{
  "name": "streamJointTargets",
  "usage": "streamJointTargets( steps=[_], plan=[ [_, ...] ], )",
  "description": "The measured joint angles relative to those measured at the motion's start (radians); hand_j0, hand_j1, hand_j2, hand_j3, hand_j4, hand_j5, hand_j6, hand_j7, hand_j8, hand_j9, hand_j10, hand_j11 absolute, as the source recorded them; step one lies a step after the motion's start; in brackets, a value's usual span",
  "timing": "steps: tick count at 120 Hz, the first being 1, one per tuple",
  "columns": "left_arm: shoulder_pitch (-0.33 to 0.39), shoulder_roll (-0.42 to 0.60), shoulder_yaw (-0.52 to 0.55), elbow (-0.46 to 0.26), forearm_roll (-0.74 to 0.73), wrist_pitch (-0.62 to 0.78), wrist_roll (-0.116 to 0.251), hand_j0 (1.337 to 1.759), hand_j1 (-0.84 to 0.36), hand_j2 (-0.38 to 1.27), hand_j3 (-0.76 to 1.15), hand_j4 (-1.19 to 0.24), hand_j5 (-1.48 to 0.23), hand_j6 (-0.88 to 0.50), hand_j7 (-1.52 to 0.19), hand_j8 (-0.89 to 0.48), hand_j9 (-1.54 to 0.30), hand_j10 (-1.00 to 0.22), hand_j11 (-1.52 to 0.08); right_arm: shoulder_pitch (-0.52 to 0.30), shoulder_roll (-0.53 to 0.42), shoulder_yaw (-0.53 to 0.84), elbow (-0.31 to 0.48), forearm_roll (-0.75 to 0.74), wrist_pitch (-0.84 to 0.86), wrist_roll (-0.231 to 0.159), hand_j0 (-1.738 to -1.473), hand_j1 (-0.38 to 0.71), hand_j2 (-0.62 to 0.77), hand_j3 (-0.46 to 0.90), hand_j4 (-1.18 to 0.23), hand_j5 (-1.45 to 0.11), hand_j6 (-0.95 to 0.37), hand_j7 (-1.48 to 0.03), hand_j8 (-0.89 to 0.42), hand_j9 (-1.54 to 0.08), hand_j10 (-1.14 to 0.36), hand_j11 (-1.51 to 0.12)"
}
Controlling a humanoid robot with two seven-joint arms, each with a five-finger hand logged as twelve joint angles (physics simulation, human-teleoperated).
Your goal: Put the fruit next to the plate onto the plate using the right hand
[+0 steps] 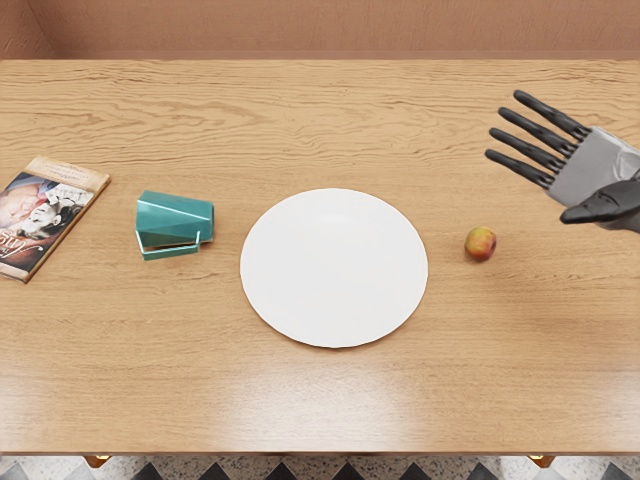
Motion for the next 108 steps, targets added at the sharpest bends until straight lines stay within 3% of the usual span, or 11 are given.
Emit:
streamJointTargets(
  steps=[15, 37, 67, 82, 94, 108],
  plan=[
    [0.000, 0.000, 0.000, 0.000, 0.000, 0.000, 0.000, 1.658, 0.35, 0.00, 0.00, 0.00, 0.00, 0.00, 0.00, 0.00, 0.00, 0.00, 0.00, 0.000, -0.005, -0.009, -0.003, 0.007, 0.001, 0.000, -1.658, -0.32, 0.00, 0.00, -0.02, -0.03, -0.02, -0.03, -0.02, -0.03, -0.02, -0.03],
    [0.000, 0.000, 0.000, 0.000, 0.000, 0.000, 0.000, 1.658, 0.35, 0.00, 0.00, 0.00, 0.00, 0.00, 0.00, 0.00, 0.00, 0.00, 0.00, 0.063, -0.024, -0.082, -0.002, -0.044, 0.002, 0.000, -1.658, -0.32, 0.00, 0.00, -0.03, -0.04, -0.03, -0.04, -0.03, -0.04, -0.03, -0.04],
    [0.000, 0.000, 0.000, 0.000, 0.000, 0.000, 0.000, 1.658, 0.35, 0.00, 0.00, 0.00, 0.00, 0.00, 0.00, 0.00, 0.00, 0.00, 0.00, 0.159, -0.024, -0.136, 0.099, -0.699, -0.041, 0.000, -1.658, -0.27, -0.01, 0.00, -0.07, -0.09, -0.07, -0.09, -0.07, -0.09, -0.07, -0.09],
    [0.000, 0.000, 0.000, 0.000, 0.000, 0.000, 0.000, 1.658, 0.35, 0.00, 0.00, 0.00, 0.00, 0.00, 0.00, 0.00, 0.00, 0.00, 0.00, 0.178, -0.025, -0.301, 0.173, -1.004, -0.321, 0.000, -1.658, -0.25, -0.02, 0.00, -0.08, -0.10, -0.08, -0.10, -0.08, -0.10, -0.08, -0.10],
    [0.000, 0.000, 0.000, 0.000, 0.000, 0.000, 0.000, 1.658, 0.35, 0.00, 0.00, 0.00, 0.00, 0.00, 0.00, 0.00, 0.00, 0.00, 0.00, 0.187, -0.030, -0.449, 0.196, -1.152, -0.512, 0.000, -1.658, -0.26, -0.01, 0.00, -0.08, -0.10, -0.08, -0.10, -0.08, -0.10, -0.07, -0.10],
    [0.000, 0.000, 0.000, 0.000, 0.000, 0.000, 0.000, 1.658, 0.35, 0.00, 0.00, 0.00, 0.00, 0.00, 0.00, 0.00, 0.00, 0.00, 0.00, 0.196, -0.038, -0.523, 0.201, -1.222, -0.601, 0.000, -1.658, -0.28, -0.01, 0.00, -0.06, -0.07, -0.06, -0.07, -0.06, -0.07, -0.06, -0.07]
  ],
)
